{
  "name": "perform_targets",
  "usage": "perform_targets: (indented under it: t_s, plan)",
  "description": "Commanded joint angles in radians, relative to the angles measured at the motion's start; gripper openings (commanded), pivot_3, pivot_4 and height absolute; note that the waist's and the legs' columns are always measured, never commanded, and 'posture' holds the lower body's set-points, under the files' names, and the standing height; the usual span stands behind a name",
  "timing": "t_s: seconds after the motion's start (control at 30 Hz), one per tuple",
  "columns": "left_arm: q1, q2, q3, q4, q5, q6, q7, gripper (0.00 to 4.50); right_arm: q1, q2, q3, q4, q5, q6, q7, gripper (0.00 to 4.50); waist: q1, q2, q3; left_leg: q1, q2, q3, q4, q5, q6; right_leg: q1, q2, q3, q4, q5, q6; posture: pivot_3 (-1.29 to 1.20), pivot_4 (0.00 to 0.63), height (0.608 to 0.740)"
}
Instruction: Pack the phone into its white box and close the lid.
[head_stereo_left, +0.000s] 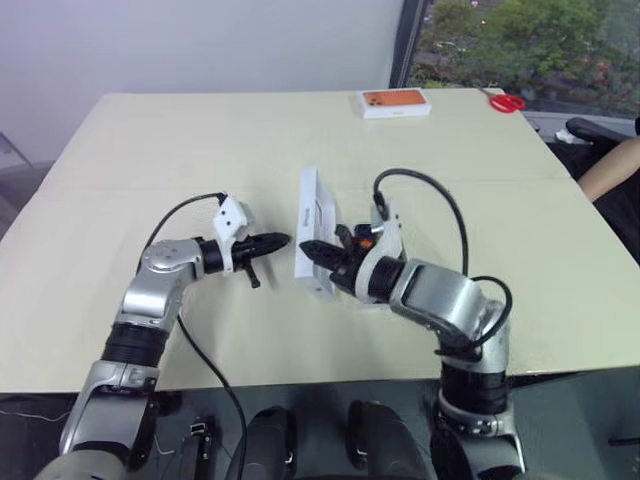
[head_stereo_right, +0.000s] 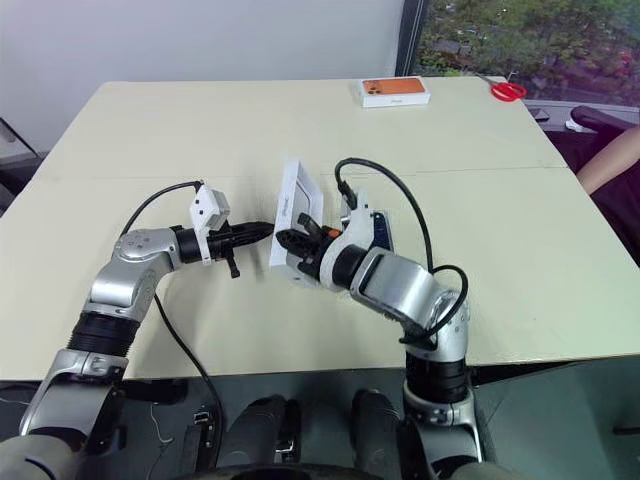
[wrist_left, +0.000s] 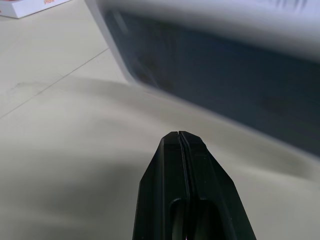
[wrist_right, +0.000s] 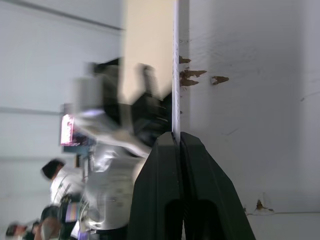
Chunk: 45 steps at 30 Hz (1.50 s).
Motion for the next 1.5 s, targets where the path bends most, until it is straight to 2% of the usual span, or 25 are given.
perform_targets:
  t_s: [0.03,0.2,0.27,0.53,0.7,0.8,0.93,1.1,1.2,1.37,1.43,1.5]
  plan:
    - [-0.017,-0.012,-0.011,-0.036,0.003,-0.004,-0.004,0.0,0.011,-0.002,-0.028,-0.05,0.023,-0.033,-0.042,0.97,-0.002,0.0,0.0,0.0,0.0,0.0,0.0,0.0,0.0,0.0,0.0,0.0,0.0,0.0,0.0,0.0,0.15,0.74]
    - [-0.018,-0.04,-0.045,-0.043,0.017,-0.002,-0.012,0.0,0.001,-0.026,-0.046,-0.051,0.023,-0.035,-0.062,3.5,-0.002,0.0,0.0,0.0,0.001,0.0,0.0,0.0,0.0,0.0,0.001,0.0,0.0,0.0,0.0,0.0,0.15,0.74]
    - [-0.017,-0.059,-0.066,-0.059,0.016,0.003,-0.019,0.0,-0.036,-0.087,-0.069,-0.04,0.023,-0.014,-0.037,4.48,-0.002,0.001,0.0,0.0,0.001,0.0,0.0,0.0,0.0,0.0,0.001,0.0,0.0,0.0,0.0,0.0,0.15,0.74]
    - [-0.048,-0.161,-0.114,-0.1,0.004,0.038,0.003,0.0,-0.179,-0.522,-0.198,0.128,0.023,0.126,0.188,4.48,0.003,0.0,0.0,0.0,0.0,0.0,0.0,-0.001,0.002,0.001,0.0,0.0,-0.001,0.0,0.0,0.0,0.15,0.74]
    - [-0.064,-0.224,-0.146,-0.102,0.026,0.061,0.035,0.0,-0.185,-0.726,-0.167,0.179,0.023,0.159,0.266,4.48,0.0,0.001,0.0,0.001,0.001,0.002,0.0,-0.002,0.003,0.002,0.0,0.001,-0.002,0.0,0.0,0.0,0.15,0.74]
    - [-0.066,-0.235,-0.148,-0.106,0.027,0.072,0.048,0.0,-0.184,-0.808,-0.13,0.176,-0.017,0.182,0.326,4.48,0.0,0.001,0.0,0.001,0.001,0.001,0.0,-0.002,0.003,0.002,0.001,0.001,-0.002,0.0,0.0,0.0,0.15,0.74]
    - [-0.066,-0.22,-0.117,-0.134,-0.003,0.114,0.059,0.0,-0.177,-0.855,-0.095,0.164,-0.093,0.194,0.409,4.48,0.002,0.001,0.0,0.001,0.002,0.001,0.0,-0.002,0.004,0.002,0.001,0.001,-0.002,0.0,0.0,0.0,0.15,0.74]
    - [-0.061,-0.141,-0.034,-0.19,-0.048,0.195,0.071,0.0,-0.179,-0.92,-0.037,0.108,-0.33,0.245,0.582,4.48,0.003,0.001,0.0,0.001,0.002,0.001,0.0,-0.002,0.004,0.002,0.001,0.001,-0.002,0.0,0.0,0.0,0.15,0.74]
    - [-0.048,-0.07,-0.011,-0.208,-0.044,0.23,0.066,0.0,-0.181,-0.957,0.006,0.062,-0.489,0.265,0.697,3.62,0.004,0.001,0.0,0.001,0.002,0.001,0.0,-0.002,0.004,0.002,0.001,0.001,-0.002,0.0,0.0,0.0,0.15,0.74]
    - [0.018,0.095,-0.06,-0.26,-0.003,0.253,-0.029,0.0,-0.184,-0.996,0.096,-0.018,-0.726,0.272,0.881,1.02,0.001,0.001,0.0,0.001,0.002,0.002,0.0,-0.002,0.004,0.001,0.002,0.0,-0.003,0.0,0.0,0.0,0.15,0.74]
    - [0.031,0.123,-0.101,-0.291,0.002,0.273,-0.056,0.0,-0.192,-1.001,0.136,-0.047,-0.814,0.269,0.943,0.03,0.003,0.001,0.0,0.0,0.002,0.002,0.0,-0.002,0.004,0.001,0.001,0.0,-0.003,-0.001,0.0,0.0,0.15,0.74]
    - [0.032,0.128,-0.141,-0.308,0.02,0.287,-0.059,0.0,-0.201,-1.002,0.17,-0.065,-0.899,0.265,0.992,0.03,0.015,0.001,0.0,0.0,0.002,0.001,0.0,-0.002,0.004,0.001,0.0,0.0,-0.003,-0.002,-0.003,0.0,0.15,0.74]
